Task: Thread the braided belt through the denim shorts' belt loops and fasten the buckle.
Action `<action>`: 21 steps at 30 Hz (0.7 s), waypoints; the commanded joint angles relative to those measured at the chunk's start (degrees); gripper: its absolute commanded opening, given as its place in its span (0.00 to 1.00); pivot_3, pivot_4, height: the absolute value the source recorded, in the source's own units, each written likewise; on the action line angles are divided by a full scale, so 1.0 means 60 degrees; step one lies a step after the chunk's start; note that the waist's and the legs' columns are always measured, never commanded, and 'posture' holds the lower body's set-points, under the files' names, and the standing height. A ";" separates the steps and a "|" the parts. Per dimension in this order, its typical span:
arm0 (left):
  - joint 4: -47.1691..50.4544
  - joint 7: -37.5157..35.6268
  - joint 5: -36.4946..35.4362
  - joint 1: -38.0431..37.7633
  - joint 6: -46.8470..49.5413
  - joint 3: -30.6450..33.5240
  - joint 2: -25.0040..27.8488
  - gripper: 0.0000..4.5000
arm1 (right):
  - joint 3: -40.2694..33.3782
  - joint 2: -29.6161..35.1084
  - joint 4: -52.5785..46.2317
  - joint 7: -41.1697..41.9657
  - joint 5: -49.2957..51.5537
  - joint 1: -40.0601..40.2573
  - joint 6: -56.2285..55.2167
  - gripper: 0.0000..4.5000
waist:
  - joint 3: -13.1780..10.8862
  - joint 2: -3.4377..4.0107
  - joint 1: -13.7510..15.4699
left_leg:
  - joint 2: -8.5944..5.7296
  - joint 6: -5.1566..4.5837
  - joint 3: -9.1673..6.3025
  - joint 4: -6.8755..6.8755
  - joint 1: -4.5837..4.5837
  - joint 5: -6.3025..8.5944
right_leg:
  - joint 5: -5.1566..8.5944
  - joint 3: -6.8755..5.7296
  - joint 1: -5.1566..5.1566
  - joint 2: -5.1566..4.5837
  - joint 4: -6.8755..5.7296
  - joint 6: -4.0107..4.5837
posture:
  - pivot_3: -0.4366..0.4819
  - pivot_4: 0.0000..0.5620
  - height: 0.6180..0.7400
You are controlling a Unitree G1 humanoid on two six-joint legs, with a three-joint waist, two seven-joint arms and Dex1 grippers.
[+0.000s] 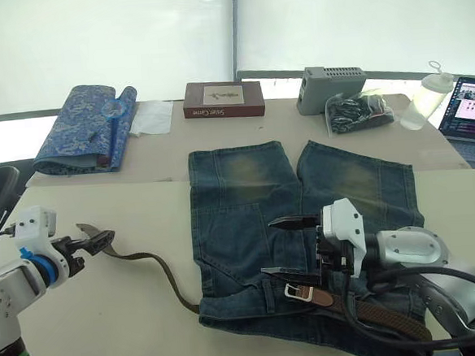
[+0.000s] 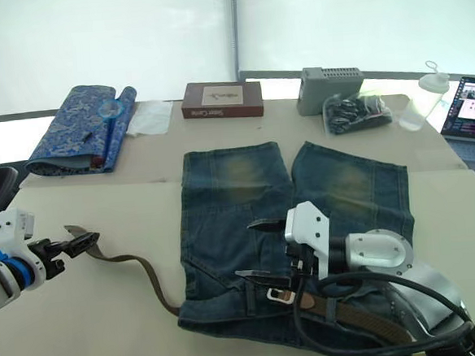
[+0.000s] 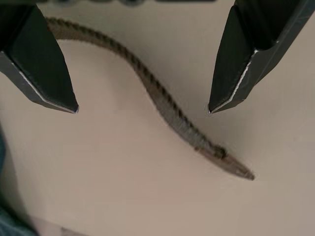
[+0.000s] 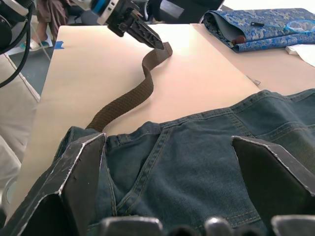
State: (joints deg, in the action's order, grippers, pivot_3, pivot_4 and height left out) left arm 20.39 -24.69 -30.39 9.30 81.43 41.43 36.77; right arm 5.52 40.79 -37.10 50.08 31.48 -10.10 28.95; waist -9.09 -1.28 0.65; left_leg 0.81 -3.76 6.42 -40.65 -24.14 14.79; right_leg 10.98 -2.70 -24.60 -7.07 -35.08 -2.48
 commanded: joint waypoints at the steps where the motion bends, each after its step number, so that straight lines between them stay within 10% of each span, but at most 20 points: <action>1: 0.0316 0.0255 -0.0034 0.0036 0.0373 0.0230 0.0054 0.98 | 0.0156 -0.0159 0.0032 0.0097 -0.0149 -0.0316 -0.0315 1.00 | 0.0000 0.0000 0.0013 | 0.0001 0.0006 0.0000 0.0007 0.0001 0.0002 | 0.0000 0.0001 -0.0005 0.0001 -0.0003 0.0003 | 0.48 0.27 1.00; 10: -0.0362 0.1072 0.0385 0.0489 -0.0006 -0.1051 -0.0722 0.98 | 0.0168 -0.0011 -0.0011 0.0109 -0.0314 -0.0336 -0.0160 1.00 | 0.0006 -0.0012 0.0034 | 0.0000 0.0073 0.0003 0.0080 -0.0006 -0.0041 | -0.0012 0.0005 -0.0018 0.0006 -0.0013 0.0007 | 0.48 0.27 1.00; 16: -0.0492 0.0884 0.0603 0.0247 -0.1095 -0.1545 -0.0454 0.46 | 0.0075 0.0566 -0.0422 0.0252 -0.0581 0.0100 -0.0228 1.00 | 0.0006 -0.0011 0.0060 | 0.0001 0.0059 0.0001 0.0124 0.0002 -0.0039 | 0.0005 0.0005 -0.0030 0.0003 -0.0013 0.0048 | 0.48 0.27 1.00; 21: 0.0345 -0.2251 0.0448 -0.0167 -0.5080 -0.2930 0.0787 0.00 | 0.0205 0.1860 -0.0635 0.1281 -0.1100 0.0812 -0.0682 1.00 | -0.0001 -0.0032 0.0086 | 0.0002 0.0059 0.0003 0.0125 -0.0019 -0.0038 | 0.0026 0.0002 -0.0086 -0.0013 -0.0002 0.0112 | 0.48 0.27 1.00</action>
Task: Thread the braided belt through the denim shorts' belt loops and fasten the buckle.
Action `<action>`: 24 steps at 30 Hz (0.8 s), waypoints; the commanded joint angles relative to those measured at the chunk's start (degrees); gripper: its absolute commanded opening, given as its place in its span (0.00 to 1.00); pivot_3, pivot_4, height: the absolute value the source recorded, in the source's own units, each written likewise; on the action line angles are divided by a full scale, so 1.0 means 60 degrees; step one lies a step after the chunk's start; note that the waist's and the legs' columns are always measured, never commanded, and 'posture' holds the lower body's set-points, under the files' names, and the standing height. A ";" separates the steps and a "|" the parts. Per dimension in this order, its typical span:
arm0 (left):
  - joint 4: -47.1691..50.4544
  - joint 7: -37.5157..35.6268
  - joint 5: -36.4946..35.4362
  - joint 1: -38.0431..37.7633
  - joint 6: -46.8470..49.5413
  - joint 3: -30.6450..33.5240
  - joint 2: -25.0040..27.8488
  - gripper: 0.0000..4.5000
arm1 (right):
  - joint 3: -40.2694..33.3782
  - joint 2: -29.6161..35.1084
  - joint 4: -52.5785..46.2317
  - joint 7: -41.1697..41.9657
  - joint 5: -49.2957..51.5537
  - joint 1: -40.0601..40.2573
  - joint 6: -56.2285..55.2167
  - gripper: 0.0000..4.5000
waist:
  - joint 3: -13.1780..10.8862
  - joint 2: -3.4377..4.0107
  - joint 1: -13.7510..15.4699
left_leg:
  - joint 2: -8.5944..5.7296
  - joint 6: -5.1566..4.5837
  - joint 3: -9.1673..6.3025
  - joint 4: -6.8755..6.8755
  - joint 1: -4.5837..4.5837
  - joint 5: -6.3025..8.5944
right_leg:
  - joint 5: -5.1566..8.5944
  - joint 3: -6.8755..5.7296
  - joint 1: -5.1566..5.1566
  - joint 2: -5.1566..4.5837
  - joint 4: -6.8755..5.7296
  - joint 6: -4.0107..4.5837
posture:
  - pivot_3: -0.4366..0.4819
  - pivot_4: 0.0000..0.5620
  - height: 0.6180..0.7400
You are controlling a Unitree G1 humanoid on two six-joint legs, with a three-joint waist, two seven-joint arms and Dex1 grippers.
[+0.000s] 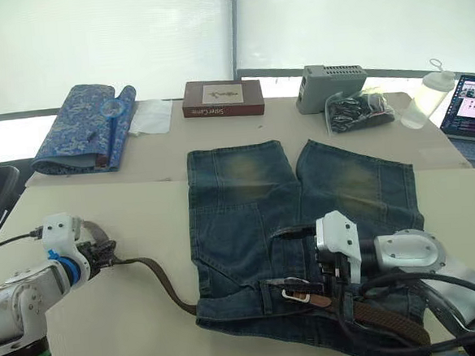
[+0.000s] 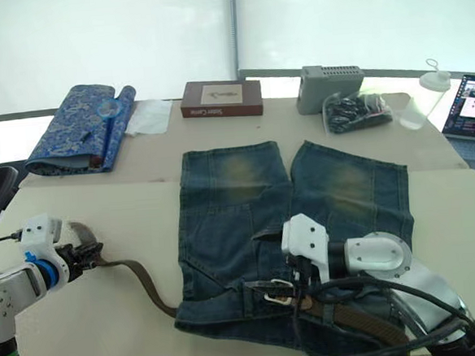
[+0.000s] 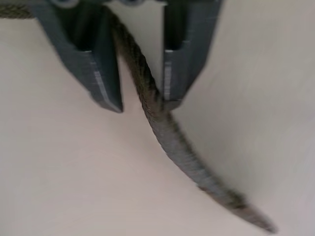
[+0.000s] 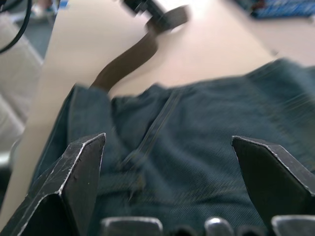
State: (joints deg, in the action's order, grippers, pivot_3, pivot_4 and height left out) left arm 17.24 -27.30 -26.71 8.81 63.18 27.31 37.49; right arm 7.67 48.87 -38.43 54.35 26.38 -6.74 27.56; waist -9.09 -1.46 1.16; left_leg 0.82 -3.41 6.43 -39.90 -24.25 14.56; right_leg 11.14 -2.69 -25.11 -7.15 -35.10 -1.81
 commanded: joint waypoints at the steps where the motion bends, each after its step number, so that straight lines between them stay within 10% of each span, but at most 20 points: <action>1: 0.1079 -0.2663 -0.0127 -0.0304 -0.2801 -0.0971 0.1031 0.00 | -0.0096 0.0748 -0.0485 0.0743 -0.0350 0.0405 -0.0532 1.00 | 0.0000 -0.0002 -0.0012 | 0.0000 -0.0002 0.0001 0.0001 0.0000 0.0002 | 0.0001 -0.0001 -0.0001 -0.0013 0.0004 0.0004 | 0.48 0.27 1.00; 7: 0.1256 -0.6254 0.0548 -0.1063 -0.6663 -0.3228 0.2500 0.00 | 0.0693 0.1435 -0.0657 0.0779 -0.1929 0.1054 -0.1047 1.00 | 0.0001 0.0009 -0.0093 | 0.0003 -0.0014 0.0043 0.0026 0.0000 0.0009 | 0.0006 0.0005 0.0002 -0.0060 0.0013 0.0016 | 0.48 0.27 1.00; 17: 0.0115 -0.7970 0.1956 -0.0419 -1.0294 -0.5378 0.2439 0.00 | 0.1516 0.1062 -0.0252 -0.0504 -0.4612 0.1167 -0.1331 1.00 | 0.0000 0.0010 -0.0070 | 0.0007 -0.0071 0.0039 0.0006 -0.0007 0.0025 | 0.0009 -0.0043 -0.0003 -0.0031 0.0013 0.0009 | 0.48 0.27 1.00; 24: -0.0892 -0.8143 0.2380 0.0773 -1.1327 -0.5837 0.2189 0.00 | 0.0796 0.0275 -0.0777 -0.0817 -0.4080 0.0946 -0.0271 0.51 | -0.0002 0.0008 -0.0034 | 0.0008 -0.0149 0.0030 -0.0011 -0.0010 -0.0020 | 0.0015 -0.0055 0.0012 -0.0016 0.0006 -0.0010 | 0.48 0.27 1.00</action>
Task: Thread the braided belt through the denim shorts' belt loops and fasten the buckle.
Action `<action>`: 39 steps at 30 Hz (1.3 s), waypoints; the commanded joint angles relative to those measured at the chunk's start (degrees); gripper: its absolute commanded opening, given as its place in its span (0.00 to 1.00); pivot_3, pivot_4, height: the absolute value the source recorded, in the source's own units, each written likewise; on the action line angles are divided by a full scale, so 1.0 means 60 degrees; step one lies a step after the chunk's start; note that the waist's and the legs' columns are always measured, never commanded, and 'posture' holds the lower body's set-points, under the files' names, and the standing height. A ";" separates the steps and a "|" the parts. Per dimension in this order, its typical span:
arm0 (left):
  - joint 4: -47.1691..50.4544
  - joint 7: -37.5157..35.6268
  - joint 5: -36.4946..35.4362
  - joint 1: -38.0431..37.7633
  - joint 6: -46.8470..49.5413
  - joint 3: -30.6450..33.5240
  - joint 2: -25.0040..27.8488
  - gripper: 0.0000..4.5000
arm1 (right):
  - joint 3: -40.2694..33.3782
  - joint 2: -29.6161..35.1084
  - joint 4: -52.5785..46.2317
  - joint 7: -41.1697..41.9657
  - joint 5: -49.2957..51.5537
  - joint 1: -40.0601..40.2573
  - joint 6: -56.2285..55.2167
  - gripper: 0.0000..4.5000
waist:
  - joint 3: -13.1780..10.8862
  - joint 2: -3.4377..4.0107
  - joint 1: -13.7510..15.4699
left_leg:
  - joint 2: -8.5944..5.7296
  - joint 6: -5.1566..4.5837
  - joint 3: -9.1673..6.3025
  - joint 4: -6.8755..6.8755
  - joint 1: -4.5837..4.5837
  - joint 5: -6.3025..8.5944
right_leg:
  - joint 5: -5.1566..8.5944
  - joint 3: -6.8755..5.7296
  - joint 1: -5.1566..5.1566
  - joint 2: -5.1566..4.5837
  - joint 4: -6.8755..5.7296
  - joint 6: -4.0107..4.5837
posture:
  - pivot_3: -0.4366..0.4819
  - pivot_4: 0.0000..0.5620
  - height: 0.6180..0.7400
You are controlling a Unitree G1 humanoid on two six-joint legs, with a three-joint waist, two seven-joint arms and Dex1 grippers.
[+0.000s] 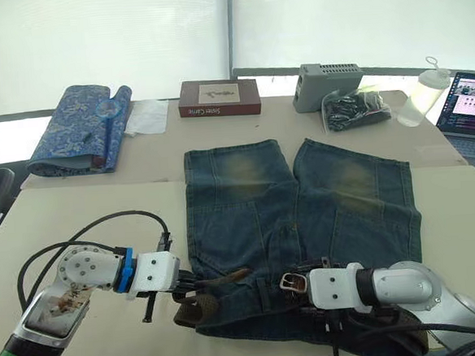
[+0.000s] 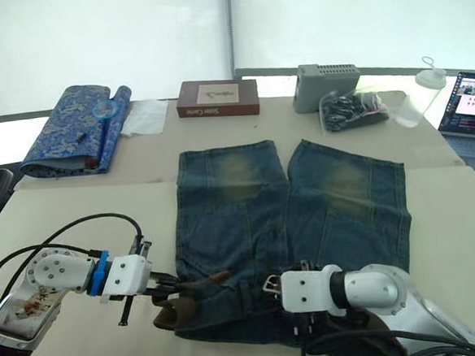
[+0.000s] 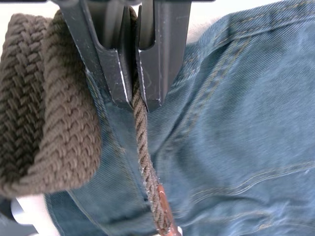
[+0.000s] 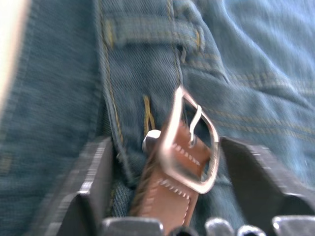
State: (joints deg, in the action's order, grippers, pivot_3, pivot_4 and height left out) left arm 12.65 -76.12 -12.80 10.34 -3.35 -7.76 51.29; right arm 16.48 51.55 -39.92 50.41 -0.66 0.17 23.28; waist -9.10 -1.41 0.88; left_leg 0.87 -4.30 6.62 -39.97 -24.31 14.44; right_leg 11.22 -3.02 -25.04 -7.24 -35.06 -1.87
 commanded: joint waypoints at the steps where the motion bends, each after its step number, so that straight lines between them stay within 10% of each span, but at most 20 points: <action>1: -0.0304 -0.0074 0.0160 0.0773 -0.0416 -0.0063 -0.0120 0.00 | -0.0837 -0.0247 -0.0619 -0.0152 0.0584 -0.0250 0.0616 0.43 | 0.0000 0.0000 0.0024 | 0.0000 -0.0001 0.0000 -0.0004 -0.0003 0.0000 | -0.0001 -0.0002 0.0001 0.0001 -0.0003 0.0000 | 0.48 0.27 1.00; 5: -0.0770 -0.0456 0.0535 0.1612 -0.1061 -0.0373 -0.0084 0.00 | -0.1171 -0.0364 -0.0620 -0.0187 0.0832 -0.0393 0.0937 0.13 | 0.0000 0.0000 0.0001 | 0.0001 -0.0013 0.0001 -0.0005 -0.0005 -0.0005 | -0.0011 0.0001 0.0009 0.0006 -0.0002 -0.0006 | 0.48 0.27 1.00; 22: -0.2293 -0.0794 0.0961 0.3515 -0.2465 -0.0735 -0.0327 0.00 | -0.1478 -0.1320 -0.0212 -0.0509 0.2527 -0.1879 0.2967 0.12 | -0.0002 -0.0002 -0.0035 | 0.0007 -0.0035 0.0005 -0.0016 -0.0022 -0.0014 | -0.0054 0.0004 0.0004 0.0029 -0.0005 -0.0074 | 0.48 0.27 1.00; 30: -0.2745 0.0253 0.1261 0.3422 -0.1196 -0.0630 -0.0824 0.00 | -0.2414 -0.1125 -0.1036 0.0017 0.4334 -0.1284 0.3638 0.80 | -0.0002 -0.0002 -0.0030 | 0.0006 -0.0039 -0.0003 -0.0027 -0.0020 -0.0016 | -0.0058 0.0006 0.0014 0.0032 -0.0010 -0.0091 | 0.48 0.27 1.00; 35: -0.2921 0.0911 0.1097 0.3446 0.0130 -0.0631 -0.1488 0.00 | -0.3643 -0.1864 -0.1238 -0.1148 0.5833 -0.1825 0.5005 0.85 | -0.0006 -0.0009 -0.0017 | 0.0006 -0.0041 -0.0012 -0.0033 -0.0020 -0.0016 | -0.0062 0.0005 0.0023 0.0033 -0.0010 -0.0094 | 0.48 0.27 1.00; 39: -0.2401 0.0551 0.0292 0.3180 0.2001 -0.0447 -0.1391 0.32 | -0.4080 -0.0296 -0.1670 -0.1235 0.5336 -0.1350 0.5680 1.00 | -0.0007 -0.0006 -0.0024 | 0.0003 -0.0050 -0.0008 -0.0039 -0.0025 -0.0010 | -0.0064 0.0016 0.0017 0.0029 -0.0014 -0.0103 | 0.48 0.27 1.00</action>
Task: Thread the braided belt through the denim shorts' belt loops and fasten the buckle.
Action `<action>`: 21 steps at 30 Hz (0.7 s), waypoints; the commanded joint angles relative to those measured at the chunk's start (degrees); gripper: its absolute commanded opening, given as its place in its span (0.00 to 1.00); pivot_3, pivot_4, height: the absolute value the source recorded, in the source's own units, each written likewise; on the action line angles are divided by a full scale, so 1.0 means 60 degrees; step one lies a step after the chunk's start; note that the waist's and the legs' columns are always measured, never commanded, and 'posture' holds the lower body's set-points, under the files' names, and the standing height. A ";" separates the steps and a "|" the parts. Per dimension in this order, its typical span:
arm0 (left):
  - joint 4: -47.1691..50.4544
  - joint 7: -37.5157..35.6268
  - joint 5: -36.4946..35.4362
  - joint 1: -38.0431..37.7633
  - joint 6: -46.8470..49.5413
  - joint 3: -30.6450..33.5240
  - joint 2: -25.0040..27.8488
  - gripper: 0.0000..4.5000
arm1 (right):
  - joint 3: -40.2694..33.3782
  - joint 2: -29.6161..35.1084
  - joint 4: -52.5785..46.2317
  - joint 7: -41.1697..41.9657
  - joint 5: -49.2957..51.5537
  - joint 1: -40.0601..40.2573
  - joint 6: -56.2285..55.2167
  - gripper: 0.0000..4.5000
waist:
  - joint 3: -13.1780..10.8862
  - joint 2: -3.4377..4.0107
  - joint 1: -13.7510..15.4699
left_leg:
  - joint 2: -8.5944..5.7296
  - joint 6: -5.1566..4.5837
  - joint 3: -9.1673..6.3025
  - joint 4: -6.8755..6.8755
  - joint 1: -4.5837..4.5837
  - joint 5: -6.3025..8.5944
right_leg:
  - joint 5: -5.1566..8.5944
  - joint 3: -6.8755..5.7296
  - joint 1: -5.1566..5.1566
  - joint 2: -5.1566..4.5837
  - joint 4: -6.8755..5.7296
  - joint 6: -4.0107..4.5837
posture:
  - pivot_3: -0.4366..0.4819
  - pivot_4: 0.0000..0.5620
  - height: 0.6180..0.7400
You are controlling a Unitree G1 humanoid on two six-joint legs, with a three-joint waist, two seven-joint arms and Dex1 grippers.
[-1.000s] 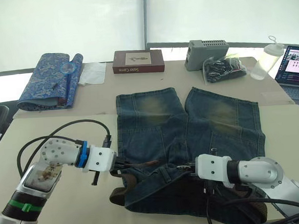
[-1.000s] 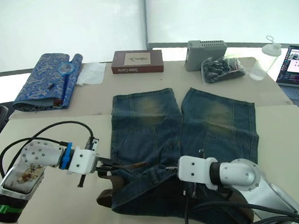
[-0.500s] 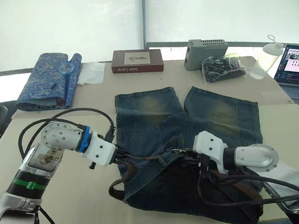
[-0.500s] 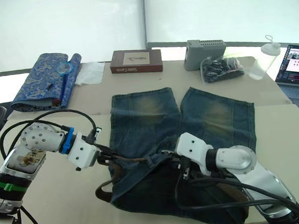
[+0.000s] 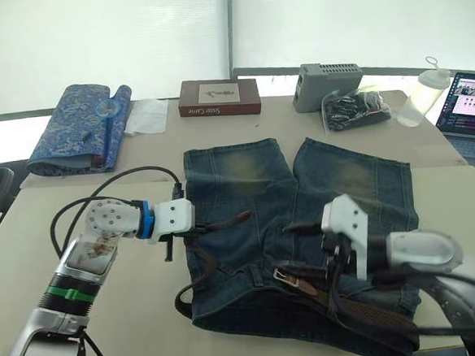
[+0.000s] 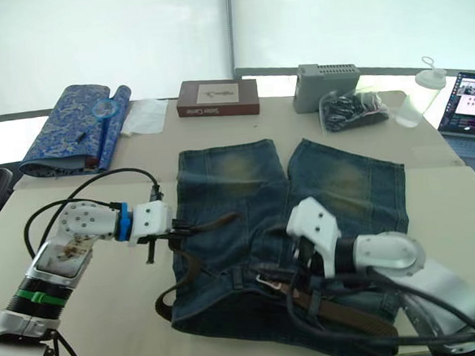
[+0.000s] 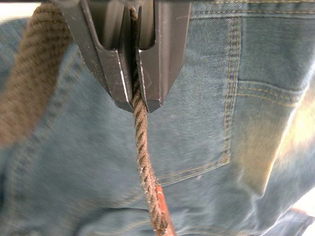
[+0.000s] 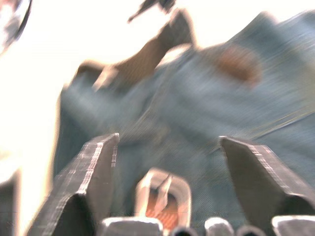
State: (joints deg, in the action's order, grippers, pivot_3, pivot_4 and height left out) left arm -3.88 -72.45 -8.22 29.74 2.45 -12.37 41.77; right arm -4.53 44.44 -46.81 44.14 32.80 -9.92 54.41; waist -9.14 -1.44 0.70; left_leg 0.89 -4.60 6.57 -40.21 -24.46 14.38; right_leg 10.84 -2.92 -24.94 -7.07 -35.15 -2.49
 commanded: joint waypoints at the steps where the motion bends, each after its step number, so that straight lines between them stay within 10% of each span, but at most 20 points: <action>1: 0.0236 -0.0020 -0.0437 -0.0017 0.1308 0.0389 0.0298 0.42 | -0.0690 0.1244 -0.0542 -0.0312 -0.0434 0.0447 0.0526 1.00 | 0.0000 0.0000 0.0019 | 0.0002 -0.0001 -0.0003 0.0001 0.0001 0.0002 | 0.0002 -0.0006 0.0003 0.0000 0.0002 -0.0001 | 0.48 0.27 1.00; 7: -0.1088 0.0343 -0.0188 0.0849 0.2607 0.0593 0.0531 0.98 | -0.0932 0.2879 -0.0130 -0.0549 -0.1131 0.0749 0.0923 1.00 | -0.0001 -0.0002 -0.0002 | 0.0002 0.0007 0.0001 -0.0001 -0.0003 -0.0005 | 0.0005 -0.0006 -0.0009 0.0000 -0.0007 -0.0006 | 0.48 0.27 1.00; 21: -0.3677 0.0406 0.0667 0.4248 0.3801 -0.1077 -0.2726 0.98 | 0.2761 0.4592 0.2937 0.0039 -0.2310 -0.1580 0.1987 1.00 | -0.0003 -0.0006 -0.0020 | -0.0021 -0.0078 0.0014 -0.0116 -0.0127 0.0022 | -0.0029 0.0004 -0.0044 -0.0020 0.0021 -0.0061 | 0.48 0.27 1.00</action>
State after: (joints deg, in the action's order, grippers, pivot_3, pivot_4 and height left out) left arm -30.66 -67.92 -2.38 54.96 22.52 -18.48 26.35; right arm 12.65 70.81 -29.11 43.26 19.42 -18.01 66.59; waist -9.16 -1.48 0.58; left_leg 0.76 -5.03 6.66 -40.91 -25.24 14.50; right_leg 10.67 -2.89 -25.22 -7.19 -35.02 -2.87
